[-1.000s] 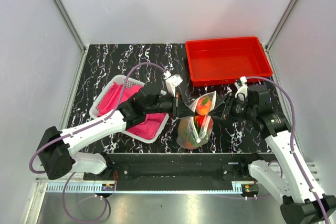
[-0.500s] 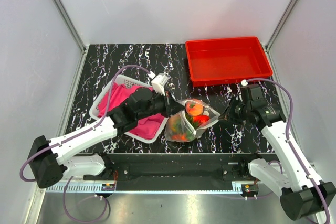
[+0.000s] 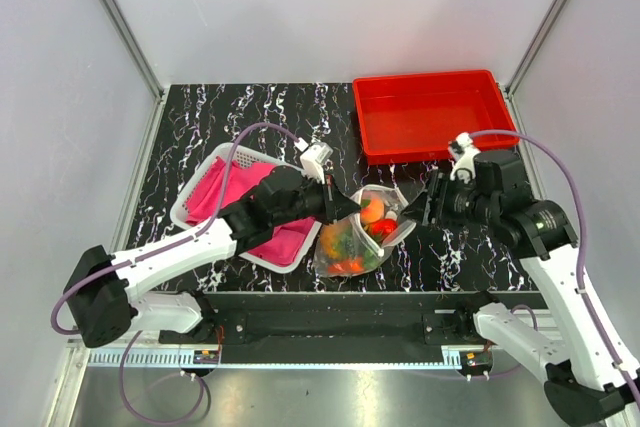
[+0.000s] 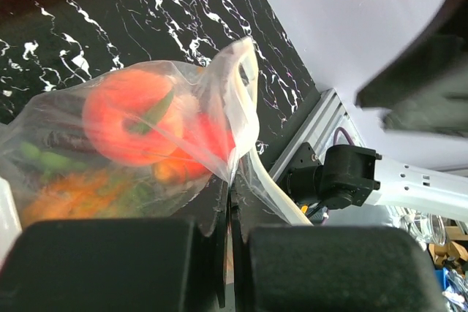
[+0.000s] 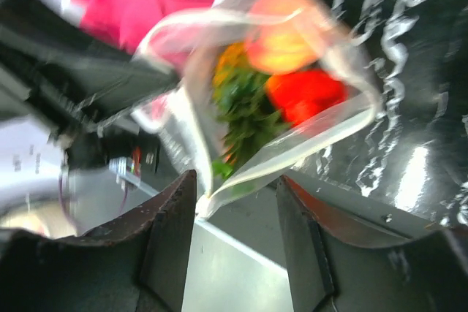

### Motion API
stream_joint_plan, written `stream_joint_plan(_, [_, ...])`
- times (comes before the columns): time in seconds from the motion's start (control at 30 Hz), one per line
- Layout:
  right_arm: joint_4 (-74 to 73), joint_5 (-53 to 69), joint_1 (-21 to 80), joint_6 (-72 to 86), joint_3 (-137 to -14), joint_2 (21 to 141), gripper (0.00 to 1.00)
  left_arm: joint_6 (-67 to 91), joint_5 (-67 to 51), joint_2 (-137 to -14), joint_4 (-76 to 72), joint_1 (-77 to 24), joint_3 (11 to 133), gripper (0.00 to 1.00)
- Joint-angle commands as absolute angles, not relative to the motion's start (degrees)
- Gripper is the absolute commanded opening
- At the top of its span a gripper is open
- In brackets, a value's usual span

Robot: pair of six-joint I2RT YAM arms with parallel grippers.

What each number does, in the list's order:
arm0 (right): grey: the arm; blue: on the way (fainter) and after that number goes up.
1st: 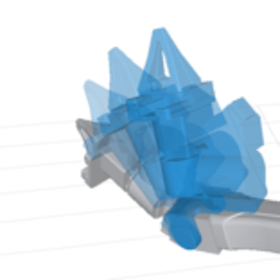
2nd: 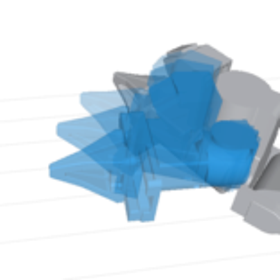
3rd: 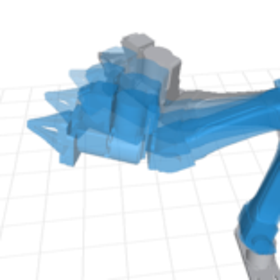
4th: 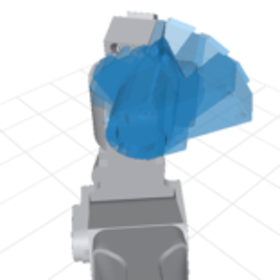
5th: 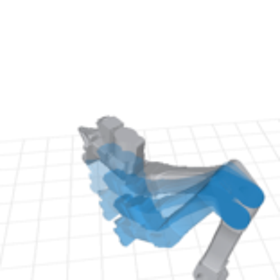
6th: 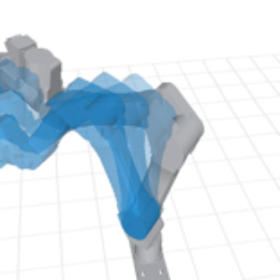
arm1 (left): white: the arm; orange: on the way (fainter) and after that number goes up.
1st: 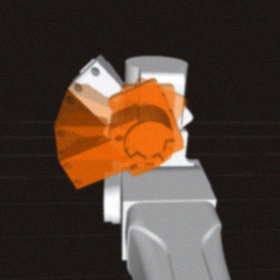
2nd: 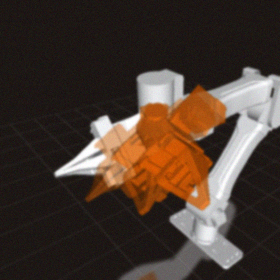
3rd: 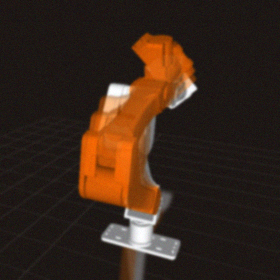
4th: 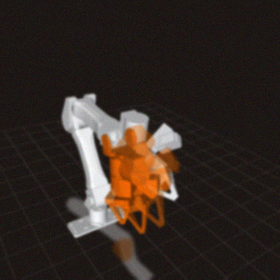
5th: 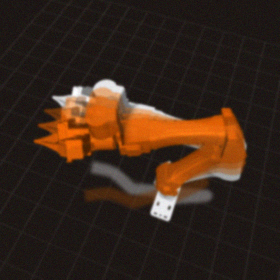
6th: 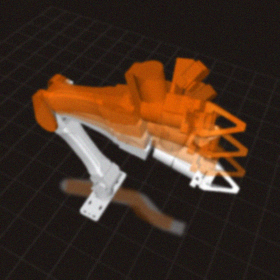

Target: Open the zip-top bag and remove the fake food

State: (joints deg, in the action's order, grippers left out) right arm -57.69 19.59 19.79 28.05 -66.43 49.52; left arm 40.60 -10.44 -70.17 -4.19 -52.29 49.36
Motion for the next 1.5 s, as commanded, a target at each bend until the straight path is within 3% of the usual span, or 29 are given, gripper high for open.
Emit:
stream_joint_plan(0.0, [-54.87,23.29,25.83,27.94,-66.54,53.52,0.56,40.96,-11.95,-70.49,-11.16,-53.0,51.33,0.0])
stream_joint_plan(0.33, [-34.02,19.34,28.21,31.03,-54.24,57.12,0.67,41.92,-12.22,-70.93,-11.69,-53.79,51.33,0.0])
stream_joint_plan(0.53, [-37.79,16.35,28.21,27.95,-53.18,60.82,0.72,41.22,-11.95,-70.84,-10.46,-53.96,51.42,0.0])
stream_joint_plan(0.8, [-36.92,13.19,28.21,29.53,-45.37,61.35,0.89,41.39,-11.86,-73.12,-11.95,-53.96,51.94,0.0])
stream_joint_plan(1.1, [-27.08,14.77,28.21,33.05,-38.59,63.81,0.89,42.8,-13.18,-76.38,-15.11,-53.96,50.89,0.0])
stream_joint_plan(1.3, [-20.14,16.42,28.21,34.71,-35.86,65.47,0.84,43.33,-13.62,-76.38,-16.0,-53.96,50.36,0.0])
stream_joint_plan(1.4, [-15.92,18.01,28.21,36.65,-34.54,65.65,0.78,43.51,-13.89,-76.64,-16.26,-53.96,50.27,0.0])
stream_joint_plan(1.47, [-13.98,18.19,28.21,37.61,-34.1,65.48,0.69,43.59,-13.97,-76.73,-16.26,-53.96,50.27,0.0])
